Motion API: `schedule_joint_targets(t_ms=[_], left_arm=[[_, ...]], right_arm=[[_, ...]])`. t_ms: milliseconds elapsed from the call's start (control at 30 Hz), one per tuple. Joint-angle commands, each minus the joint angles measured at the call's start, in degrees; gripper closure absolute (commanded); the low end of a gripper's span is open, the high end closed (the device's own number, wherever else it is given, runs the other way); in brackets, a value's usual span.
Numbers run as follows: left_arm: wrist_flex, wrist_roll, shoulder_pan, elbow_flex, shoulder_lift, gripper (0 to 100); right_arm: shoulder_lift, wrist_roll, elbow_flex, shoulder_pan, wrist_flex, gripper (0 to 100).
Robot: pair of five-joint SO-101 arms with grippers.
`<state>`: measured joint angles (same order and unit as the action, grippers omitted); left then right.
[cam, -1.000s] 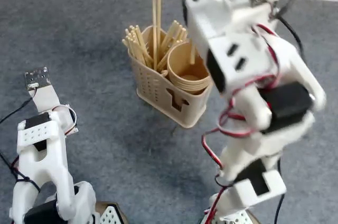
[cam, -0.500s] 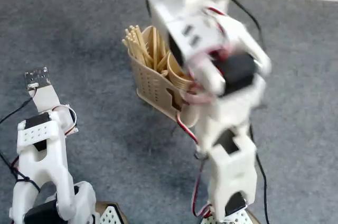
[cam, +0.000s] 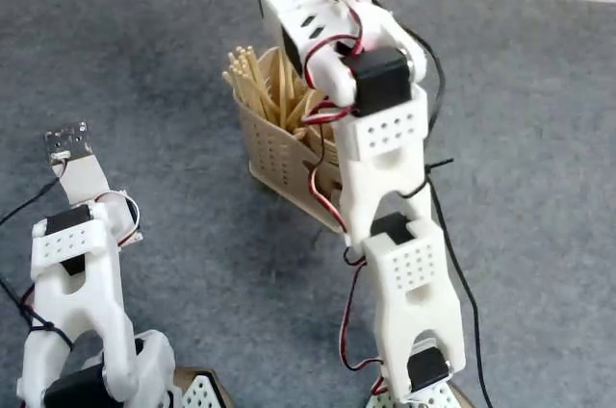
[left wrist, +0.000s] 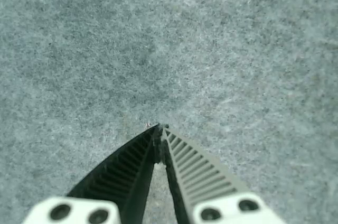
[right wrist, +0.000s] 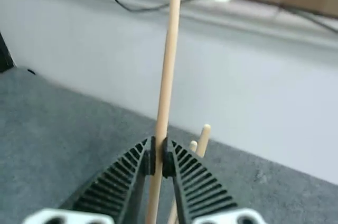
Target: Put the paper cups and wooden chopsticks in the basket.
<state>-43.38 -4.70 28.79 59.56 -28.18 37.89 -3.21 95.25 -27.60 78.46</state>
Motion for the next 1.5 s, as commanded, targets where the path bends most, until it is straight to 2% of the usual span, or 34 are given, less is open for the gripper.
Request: schedule_joint_targets(t_ms=[0,167,500,633,833,933,1100,1333,1467], left_arm=[[0.9,-0.2,0.3,0.0,-1.8,99],[0.9,-0.2,0.3,0.0,-1.8,99],[0.9,-0.2,0.3,0.0,-1.8,99],[0.9,-0.2,0.3,0.0,-1.8,99],[0.9,-0.2,0.3,0.0,-1.8,99],[0.9,-0.2,0.3,0.0,-1.7,99],[0.9,-0.2,0.3,0.0,-1.7,99],[0.9,-0.2,0.3,0.0,-1.7,99],[0.9,-0.2,0.3,0.0,-1.7,99]], right_arm=[[-1.5,0.4,7.9,0.4,-1.4,99.5],[-5.1,0.0,7.9,-1.4,-0.4,99.5],[-12.6,-0.1,7.7,-2.2,22.5,99.5],[-16.0,0.0,7.6,0.6,22.7,99.5],[-23.3,-0.2,7.2,1.1,22.9,99.5],[-27.6,-1.4,0.8,0.8,22.9,99.5],[-39.7,-1.7,-17.7,0.5,22.6,99.5],[-54.4,-4.5,-34.5,-7.0,22.5,99.5],[-61.8,-4.8,-40.5,-8.0,22.5,99.5]])
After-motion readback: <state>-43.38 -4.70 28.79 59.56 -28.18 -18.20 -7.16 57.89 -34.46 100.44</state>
